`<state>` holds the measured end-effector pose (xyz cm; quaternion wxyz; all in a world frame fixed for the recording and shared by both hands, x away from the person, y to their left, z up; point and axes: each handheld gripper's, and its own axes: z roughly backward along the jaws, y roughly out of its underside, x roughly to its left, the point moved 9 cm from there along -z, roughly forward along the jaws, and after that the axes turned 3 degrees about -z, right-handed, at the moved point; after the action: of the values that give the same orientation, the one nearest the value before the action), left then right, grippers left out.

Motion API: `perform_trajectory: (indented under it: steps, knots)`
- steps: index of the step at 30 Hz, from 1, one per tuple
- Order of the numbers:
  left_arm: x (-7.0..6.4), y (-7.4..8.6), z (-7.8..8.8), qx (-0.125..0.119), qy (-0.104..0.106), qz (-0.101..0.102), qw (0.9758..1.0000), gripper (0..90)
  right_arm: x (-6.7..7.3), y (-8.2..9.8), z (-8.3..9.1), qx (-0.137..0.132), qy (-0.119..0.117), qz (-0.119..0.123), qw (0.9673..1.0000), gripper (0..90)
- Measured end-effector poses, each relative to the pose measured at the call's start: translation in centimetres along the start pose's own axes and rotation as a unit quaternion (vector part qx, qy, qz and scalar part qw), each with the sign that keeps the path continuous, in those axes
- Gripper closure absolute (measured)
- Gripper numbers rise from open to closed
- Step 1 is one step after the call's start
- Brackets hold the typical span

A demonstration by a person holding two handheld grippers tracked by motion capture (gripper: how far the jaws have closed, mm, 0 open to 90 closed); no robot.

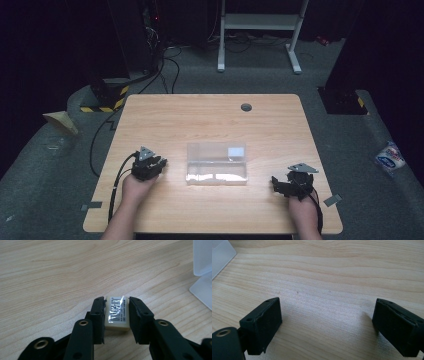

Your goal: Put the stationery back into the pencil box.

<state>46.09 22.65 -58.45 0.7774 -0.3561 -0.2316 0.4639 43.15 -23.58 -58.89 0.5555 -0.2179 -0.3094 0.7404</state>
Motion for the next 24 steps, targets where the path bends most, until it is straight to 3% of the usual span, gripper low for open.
perform_trajectory:
  steps: [11, 24]
  knots:
    - [-0.28, 0.13, 0.15, 0.001, -0.007, -0.004, 1.0000, 67.9, 0.09, 0.02, 0.01, 0.001, -0.003, 0.001, 1.0000, 8.2]
    - [-0.17, 0.21, 0.52, -0.006, 0.001, 0.011, 0.9999, 68.0, 0.09, 0.01, 0.01, 0.000, -0.002, 0.001, 1.0000, 8.4]
